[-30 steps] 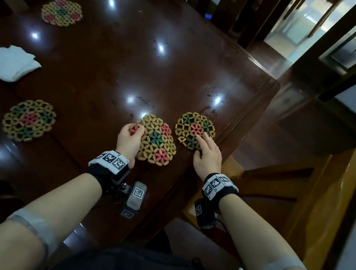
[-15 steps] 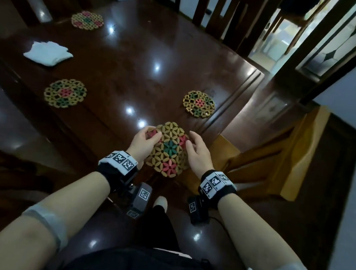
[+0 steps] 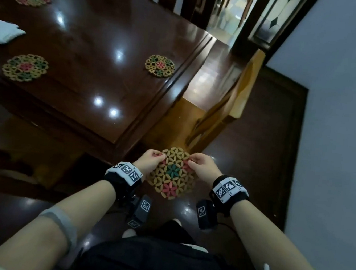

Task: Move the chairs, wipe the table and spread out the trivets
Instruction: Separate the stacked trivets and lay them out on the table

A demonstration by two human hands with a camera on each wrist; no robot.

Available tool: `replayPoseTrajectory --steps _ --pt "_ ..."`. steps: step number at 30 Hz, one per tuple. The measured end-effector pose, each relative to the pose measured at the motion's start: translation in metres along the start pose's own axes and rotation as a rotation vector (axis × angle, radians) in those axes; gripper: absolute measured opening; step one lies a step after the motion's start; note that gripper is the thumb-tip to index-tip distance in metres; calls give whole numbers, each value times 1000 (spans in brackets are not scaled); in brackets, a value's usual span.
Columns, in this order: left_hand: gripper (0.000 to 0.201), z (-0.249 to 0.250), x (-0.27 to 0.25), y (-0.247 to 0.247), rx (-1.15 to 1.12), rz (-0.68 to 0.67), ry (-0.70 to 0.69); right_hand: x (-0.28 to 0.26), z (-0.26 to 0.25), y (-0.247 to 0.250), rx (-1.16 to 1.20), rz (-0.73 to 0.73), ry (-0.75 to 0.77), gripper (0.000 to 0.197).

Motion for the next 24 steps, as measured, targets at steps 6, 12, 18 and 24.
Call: replayPoseTrajectory --steps 6,12,18,24 --pt "26 9 -17 -111 89 -279 107 -22 69 82 -55 147 -99 25" --pt "11 78 15 -208 160 -239 -15 -24 120 191 108 303 -95 38" --pt "32 137 78 -319 114 -81 -82 -20 169 334 255 425 -83 37" --pt "27 191 124 -397 86 -35 -140 9 196 432 440 454 -73 34"
Point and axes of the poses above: each hand's wrist, its own x-axis towards the middle knuckle, its own y-axis out of the back of the hand, z = x × y, the point moved 7 cm from there along x, towards the middle knuckle, and after that the axes turned 12 degrees about x, right-handed, at the moved point
